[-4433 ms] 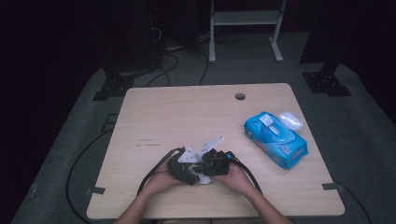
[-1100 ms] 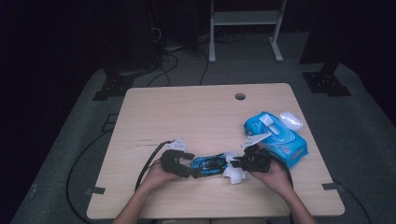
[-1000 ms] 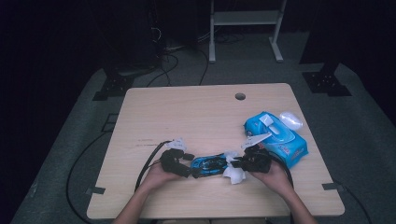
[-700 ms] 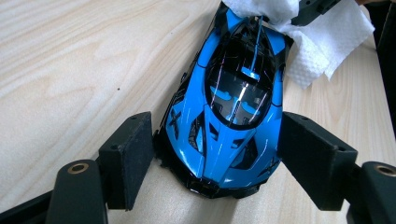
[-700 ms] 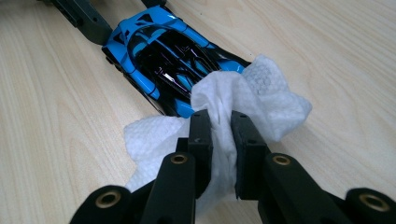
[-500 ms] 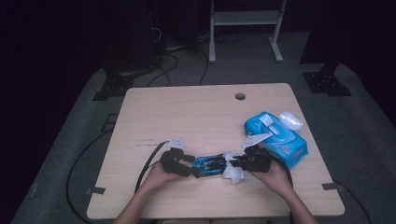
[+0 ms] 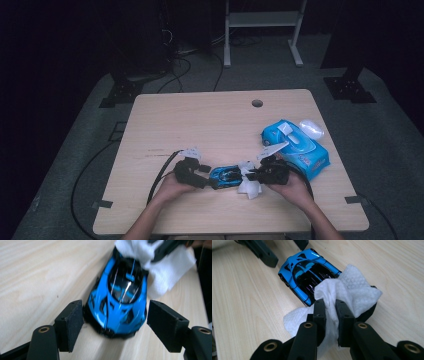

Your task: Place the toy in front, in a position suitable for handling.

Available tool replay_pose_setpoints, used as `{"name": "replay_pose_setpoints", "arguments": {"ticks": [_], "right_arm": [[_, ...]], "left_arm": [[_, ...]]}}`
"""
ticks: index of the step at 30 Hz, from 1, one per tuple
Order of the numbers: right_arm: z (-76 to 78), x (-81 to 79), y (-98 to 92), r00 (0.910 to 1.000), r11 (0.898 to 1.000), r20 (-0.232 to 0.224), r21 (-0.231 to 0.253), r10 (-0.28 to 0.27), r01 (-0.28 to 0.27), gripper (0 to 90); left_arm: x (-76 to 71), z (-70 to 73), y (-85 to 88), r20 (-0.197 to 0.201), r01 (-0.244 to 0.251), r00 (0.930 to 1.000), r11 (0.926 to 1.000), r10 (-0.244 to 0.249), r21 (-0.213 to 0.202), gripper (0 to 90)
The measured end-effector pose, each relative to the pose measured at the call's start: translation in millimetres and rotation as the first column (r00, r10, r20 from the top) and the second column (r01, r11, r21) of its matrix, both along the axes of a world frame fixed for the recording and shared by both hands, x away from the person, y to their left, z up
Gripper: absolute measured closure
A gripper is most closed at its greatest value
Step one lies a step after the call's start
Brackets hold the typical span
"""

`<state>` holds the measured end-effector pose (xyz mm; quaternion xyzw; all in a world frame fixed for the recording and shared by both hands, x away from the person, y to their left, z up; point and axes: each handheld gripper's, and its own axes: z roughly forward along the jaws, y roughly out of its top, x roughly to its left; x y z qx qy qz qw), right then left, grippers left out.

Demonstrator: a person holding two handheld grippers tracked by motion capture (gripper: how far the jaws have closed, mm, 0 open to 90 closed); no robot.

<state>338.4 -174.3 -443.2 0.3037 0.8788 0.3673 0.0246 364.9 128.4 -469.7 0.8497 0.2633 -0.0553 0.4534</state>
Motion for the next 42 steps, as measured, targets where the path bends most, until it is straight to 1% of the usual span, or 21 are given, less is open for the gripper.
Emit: {"name": "replay_pose_setpoints", "arguments": {"ticks": [3,4,5,6,7,8,10,12,13,14,15,17,22,24,28,29,32,35,37,41,42], "right_arm": [[-0.9,-0.2,1.4,1.0000,1.000,0.000,-0.002,0.005,-0.005,79.7],[-2.3,-1.5,2.0,0.9999,1.000,0.009,0.002,0.006,-0.006,79.9],[-2.3,-1.5,2.0,0.9999,1.000,0.009,0.002,0.006,-0.006,79.9],[-3.0,-3.3,2.2,0.9996,1.000,0.027,-0.001,0.006,-0.006,80.1],[-3.0,-3.3,2.2,0.9996,1.000,0.027,-0.001,0.006,-0.006,80.1],[-3.5,-5.3,2.3,0.9992,1.000,0.040,-0.003,0.005,-0.005,80.3],[-3.5,-6.7,2.6,0.9990,1.000,0.044,-0.006,0.003,-0.002,80.4],[-4.0,-12.0,4.3,0.9961,1.000,0.088,-0.026,0.006,-0.004,80.6],[-4.0,-12.0,4.3,0.9961,1.000,0.088,-0.026,0.006,-0.004,80.6],[-4.7,-14.1,4.2,0.9949,1.000,0.101,-0.025,0.004,-0.001,80.8],[-4.7,-14.1,4.2,0.9949,1.000,0.101,-0.025,0.004,-0.001,80.8],[-6.9,-18.0,2.8,0.9919,1.000,0.127,-0.013,0.003,-0.001,81.0],[-8.6,-24.1,2.2,0.9871,1.000,0.160,-0.012,0.008,-0.006,81.2],[-8.7,-24.7,2.0,0.9869,1.000,0.161,-0.010,0.009,-0.008,81.3],[-9.8,-29.3,0.6,0.9835,1.000,0.180,-0.010,0.019,-0.017,81.4],[-9.9,-30.2,0.6,0.9833,1.000,0.181,-0.010,0.019,-0.018,81.4],[-10.6,-32.9,0.3,0.9804,1.000,0.195,-0.011,0.026,-0.025,81.4],[-10.6,-35.8,0.6,0.9780,0.999,0.206,-0.018,0.030,-0.027,81.5],[-10.9,-38.9,1.1,0.9760,0.999,0.215,-0.021,0.032,-0.028,81.5],[-12.2,-43.1,0.5,0.9718,0.999,0.234,-0.018,0.032,-0.029,81.5],[-12.3,-43.8,0.4,0.9713,0.999,0.236,-0.019,0.033,-0.029,81.5]], "left_arm": [[1.4,1.2,-1.2,-0.009,-0.005,0.9999,1.0000,0.005,-0.005,28.5],[1.9,0.9,-2.5,-0.014,-0.012,0.9998,0.9999,0.012,0.008,28.5],[1.9,0.9,-2.5,-0.014,-0.012,0.9998,0.9999,0.012,0.008,28.5],[2.3,-1.7,-4.2,-0.024,-0.019,0.9995,0.9992,0.020,0.035,28.5],[2.3,-1.7,-4.2,-0.024,-0.019,0.9995,0.9992,0.020,0.035,28.3],[2.8,-4.3,-4.9,-0.037,-0.018,0.9991,0.9982,0.020,0.058,27.4],[3.3,-4.5,-4.5,-0.046,-0.016,0.9988,0.9981,0.019,0.059,26.8],[3.3,-4.1,-5.3,-0.048,-0.024,0.9985,0.9980,0.027,0.059,26.8],[3.3,-4.1,-5.3,-0.048,-0.024,0.9985,0.9980,0.027,0.059,26.8],[4.4,-4.4,-5.5,-0.065,-0.025,0.9975,0.9982,0.028,0.054,26.8],[4.4,-4.4,-5.5,-0.065,-0.025,0.9975,0.9982,0.028,0.054,26.8],[6.5,-5.5,-6.1,-0.077,-0.033,0.9964,0.9988,0.036,0.035,27.0],[8.0,-5.9,-10.8,-0.081,-0.030,0.9962,0.9991,0.032,0.031,27.1],[7.8,-6.1,-13.1,-0.076,-0.024,0.9968,0.9992,0.027,0.031,27.0],[8.3,-6.4,-13.0,-0.069,-0.016,0.9974,0.9992,0.019,0.036,27.1],[7.6,-6.4,-13.6,-0.076,-0.022,0.9968,0.9993,0.024,0.031,27.1],[6.3,-6.2,-15.2,-0.072,-0.024,0.9970,0.9992,0.027,0.031,27.5],[5.7,-6.1,-15.0,-0.069,-0.035,0.9969,0.9989,0.037,0.032,31.6],[4.6,-5.8,-14.5,-0.057,-0.032,0.9978,0.9988,0.034,0.037,34.2],[-0.9,-5.2,-14.6,-0.019,-0.034,0.9992,0.9989,0.034,0.031,35.4],[-1.9,-5.0,-14.3,-0.018,-0.033,0.9993,0.9989,0.033,0.033,35.5]]}}
